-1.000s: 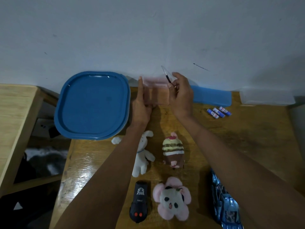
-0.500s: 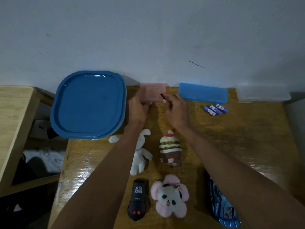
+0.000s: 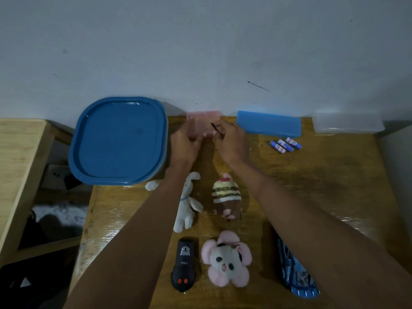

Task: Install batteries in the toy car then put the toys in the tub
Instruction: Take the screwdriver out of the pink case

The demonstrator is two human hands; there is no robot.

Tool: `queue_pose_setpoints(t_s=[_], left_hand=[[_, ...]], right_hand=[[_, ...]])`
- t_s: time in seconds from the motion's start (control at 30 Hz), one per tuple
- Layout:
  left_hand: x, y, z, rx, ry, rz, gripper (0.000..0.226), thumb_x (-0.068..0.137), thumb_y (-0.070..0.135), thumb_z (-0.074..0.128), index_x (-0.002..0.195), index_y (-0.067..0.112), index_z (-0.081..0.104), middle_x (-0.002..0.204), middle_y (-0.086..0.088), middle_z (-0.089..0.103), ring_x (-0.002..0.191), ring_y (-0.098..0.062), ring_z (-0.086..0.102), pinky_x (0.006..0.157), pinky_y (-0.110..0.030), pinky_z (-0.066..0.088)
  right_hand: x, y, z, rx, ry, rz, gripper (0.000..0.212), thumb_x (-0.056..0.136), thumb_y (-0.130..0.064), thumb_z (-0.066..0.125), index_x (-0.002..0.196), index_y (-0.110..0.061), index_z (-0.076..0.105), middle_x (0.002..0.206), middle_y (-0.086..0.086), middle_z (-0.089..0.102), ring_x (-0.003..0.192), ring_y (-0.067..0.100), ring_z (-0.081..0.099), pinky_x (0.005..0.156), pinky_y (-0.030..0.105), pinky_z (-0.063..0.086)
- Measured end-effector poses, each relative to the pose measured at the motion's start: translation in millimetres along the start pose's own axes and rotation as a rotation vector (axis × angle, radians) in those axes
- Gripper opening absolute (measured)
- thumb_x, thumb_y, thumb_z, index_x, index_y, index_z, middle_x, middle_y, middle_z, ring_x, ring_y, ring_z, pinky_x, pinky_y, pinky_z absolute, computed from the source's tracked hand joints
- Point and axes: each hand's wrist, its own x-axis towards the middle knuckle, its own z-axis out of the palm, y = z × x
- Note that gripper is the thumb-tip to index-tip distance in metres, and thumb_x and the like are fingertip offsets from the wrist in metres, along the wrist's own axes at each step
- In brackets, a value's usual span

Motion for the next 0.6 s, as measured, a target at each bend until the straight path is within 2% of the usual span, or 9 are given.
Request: queue_pose_setpoints(t_s=[0.13,0.3,0.43,0.6], left_hand=[[1,7,-3,0.115,-0.027,0.032,0.054,0.088,0.026,0.074,0.138,0.018,0.056,0.125,-0.009,0.068,0.113,-0.025,0.064,0.092,-0.024,0.044],[-20,29,-11,0.191,-0.010,0.095,0.051,0.088,0.017,0.067,0.137,0.020,0.054,0.133,-0.013,0.060,0.110,-0.032,0.063,0.091,-0.037,0.053],[-43,50,-19,0.207,-0.046,0.088,0.043,0.091,0.018,0.066,0.134,0.016,0.059,0.138,-0.011,0.060,0.118,-0.030,0.060,0.096,-0.035,0.050],[-80,85,-24,0.186,-0.126,0.118,0.038,0.094,0.024,0.067,0.131,0.016,0.062,0.134,-0.009,0.063,0.116,-0.027,0.061,0.095,-0.035,0.050]], right_hand=[[-2,-3,-11,0.015,0.001,0.006,0.028,0.095,-0.022,0.062,0.122,-0.024,0.068,0.105,0.003,0.064,0.094,0.020,0.063,0.074,0.029,0.053],[-15,-12,-37,0.034,0.022,0.049,0.031,0.094,-0.021,0.061,0.123,-0.027,0.070,0.106,0.005,0.064,0.096,0.024,0.065,0.076,0.031,0.052],[-31,-22,-66,0.043,0.035,0.080,0.030,0.093,-0.024,0.058,0.120,-0.032,0.070,0.106,0.005,0.064,0.098,0.025,0.063,0.076,0.033,0.051],[-52,-23,-113,0.032,0.099,0.129,0.024,0.093,-0.021,0.059,0.112,-0.022,0.072,0.107,0.010,0.066,0.099,0.028,0.063,0.080,0.037,0.051]])
